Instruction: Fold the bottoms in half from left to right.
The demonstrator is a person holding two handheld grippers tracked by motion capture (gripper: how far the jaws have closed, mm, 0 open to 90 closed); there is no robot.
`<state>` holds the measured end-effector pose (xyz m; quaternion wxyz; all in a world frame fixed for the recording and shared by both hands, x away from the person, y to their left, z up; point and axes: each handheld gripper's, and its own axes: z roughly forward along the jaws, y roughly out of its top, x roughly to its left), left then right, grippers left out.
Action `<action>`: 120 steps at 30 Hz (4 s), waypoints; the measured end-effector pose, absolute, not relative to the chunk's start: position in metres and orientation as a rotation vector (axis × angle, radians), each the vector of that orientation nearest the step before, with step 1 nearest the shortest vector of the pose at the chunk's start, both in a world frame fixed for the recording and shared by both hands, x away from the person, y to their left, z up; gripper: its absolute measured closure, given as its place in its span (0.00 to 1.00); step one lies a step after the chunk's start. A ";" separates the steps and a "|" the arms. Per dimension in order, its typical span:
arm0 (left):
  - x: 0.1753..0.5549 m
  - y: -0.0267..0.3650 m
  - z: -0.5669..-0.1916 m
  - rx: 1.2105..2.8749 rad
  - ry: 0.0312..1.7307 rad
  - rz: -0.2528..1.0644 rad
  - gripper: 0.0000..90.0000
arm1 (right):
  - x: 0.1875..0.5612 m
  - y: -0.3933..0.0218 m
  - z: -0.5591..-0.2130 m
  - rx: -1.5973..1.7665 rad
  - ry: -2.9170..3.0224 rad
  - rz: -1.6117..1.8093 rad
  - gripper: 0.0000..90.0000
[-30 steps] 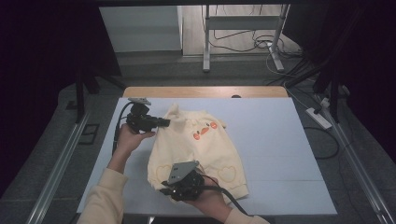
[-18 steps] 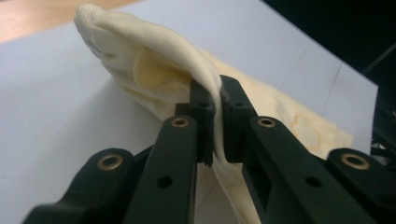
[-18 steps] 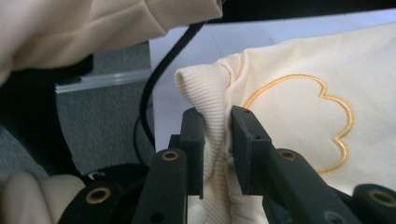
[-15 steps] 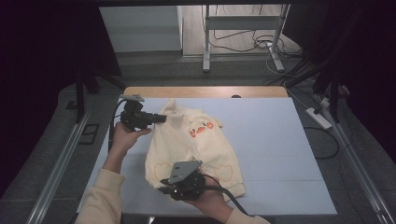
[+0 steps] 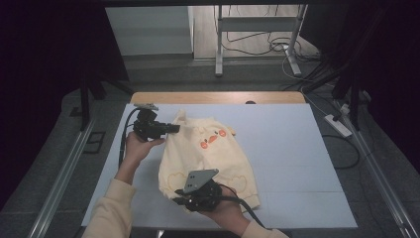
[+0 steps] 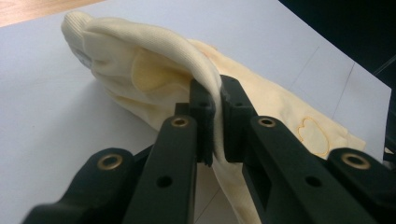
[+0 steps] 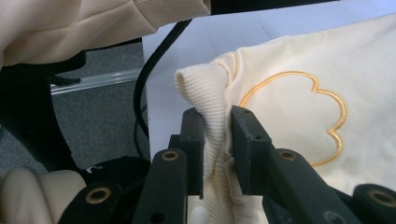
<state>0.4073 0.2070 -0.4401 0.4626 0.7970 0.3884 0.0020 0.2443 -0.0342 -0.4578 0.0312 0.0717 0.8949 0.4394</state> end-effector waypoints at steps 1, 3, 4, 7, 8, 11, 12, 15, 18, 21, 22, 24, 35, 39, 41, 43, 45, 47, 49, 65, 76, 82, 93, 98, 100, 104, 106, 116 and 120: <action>0.407 0.206 -0.441 1.960 0.955 0.005 0.94 | 0.244 -0.035 -0.459 0.228 2.756 1.355 0.83; 0.408 0.205 -0.443 1.962 0.955 0.006 0.94 | 0.244 -0.037 -0.460 0.232 2.758 1.353 0.83; 0.408 0.204 -0.443 1.964 0.957 0.005 0.94 | 0.244 -0.038 -0.460 0.233 2.758 1.350 0.83; 0.409 0.203 -0.445 1.966 0.957 0.004 0.94 | 0.245 -0.040 -0.460 0.242 2.760 1.346 0.83; 0.409 0.202 -0.445 1.966 0.956 0.002 0.94 | 0.245 -0.041 -0.460 0.242 2.760 1.343 0.83; 0.411 0.198 -0.445 1.963 0.947 0.004 0.94 | 0.245 -0.045 -0.461 0.256 2.755 1.342 0.83; 0.411 0.197 -0.445 1.962 0.944 0.004 0.94 | 0.245 -0.046 -0.461 0.257 2.750 1.341 0.83; 0.414 0.192 -0.447 1.964 0.935 0.000 0.94 | 0.245 -0.052 -0.461 0.287 2.741 1.342 0.83; 0.417 0.188 -0.448 1.967 0.928 -0.005 0.94 | 0.246 -0.058 -0.461 0.307 2.736 1.333 0.83; 0.418 0.185 -0.448 1.967 0.926 -0.010 0.93 | 0.247 -0.063 -0.461 0.330 2.734 1.334 0.83; 0.419 0.185 -0.449 1.968 0.923 -0.011 0.93 | 0.248 -0.064 -0.462 0.339 2.735 1.332 0.83; 0.419 0.183 -0.449 1.969 0.921 -0.014 0.93 | 0.248 -0.067 -0.463 0.351 2.737 1.331 0.83; 0.420 0.169 -0.453 1.996 0.901 -0.025 0.93 | 0.250 -0.087 -0.470 0.434 2.740 1.313 0.83; 0.422 0.166 -0.456 1.986 0.898 -0.040 0.93 | 0.251 -0.093 -0.471 0.460 2.730 1.317 0.83; 0.423 0.164 -0.456 1.991 0.894 -0.039 0.93 | 0.251 -0.096 -0.471 0.466 2.726 1.310 0.83; 0.423 0.161 -0.457 1.991 0.891 -0.040 0.93 | 0.251 -0.098 -0.471 0.477 2.722 1.314 0.83; 0.423 0.159 -0.458 1.994 0.888 -0.041 0.93 | 0.250 -0.100 -0.471 0.485 2.723 1.313 0.83; 0.424 0.158 -0.459 1.996 0.886 -0.044 0.93 | 0.250 -0.102 -0.471 0.494 2.719 1.317 0.83; 0.424 0.157 -0.459 1.998 0.886 -0.049 0.93 | 0.250 -0.105 -0.471 0.502 2.722 1.321 0.83; 0.422 0.143 -0.464 2.016 0.873 -0.053 0.93 | 0.249 -0.126 -0.473 0.566 2.709 1.323 0.83; 0.424 0.135 -0.467 2.009 0.869 -0.061 0.93 | 0.249 -0.139 -0.473 0.605 2.695 1.324 0.84; 0.427 0.129 -0.470 2.006 0.863 -0.073 0.93 | 0.248 -0.147 -0.474 0.630 2.682 1.323 0.84; 0.431 0.117 -0.475 2.010 0.871 -0.081 0.93 | 0.251 -0.168 -0.474 0.732 2.650 1.352 0.84; 0.431 0.113 -0.478 2.017 0.874 -0.072 0.93 | 0.252 -0.173 -0.476 0.749 2.646 1.338 0.84; 0.432 0.111 -0.479 2.021 0.874 -0.070 0.93 | 0.252 -0.175 -0.476 0.756 2.644 1.339 0.84; 0.432 0.106 -0.481 2.033 0.871 -0.065 0.92 | 0.251 -0.179 -0.476 0.762 2.643 1.334 0.85; 0.432 0.104 -0.482 2.039 0.874 -0.062 0.92 | 0.251 -0.180 -0.476 0.769 2.644 1.332 0.85; 0.433 0.096 -0.487 2.060 0.868 -0.064 0.92 | 0.249 -0.186 -0.476 0.797 2.645 1.336 0.85; 0.434 0.093 -0.489 2.059 0.873 -0.074 0.92 | 0.249 -0.189 -0.477 0.811 2.644 1.332 0.85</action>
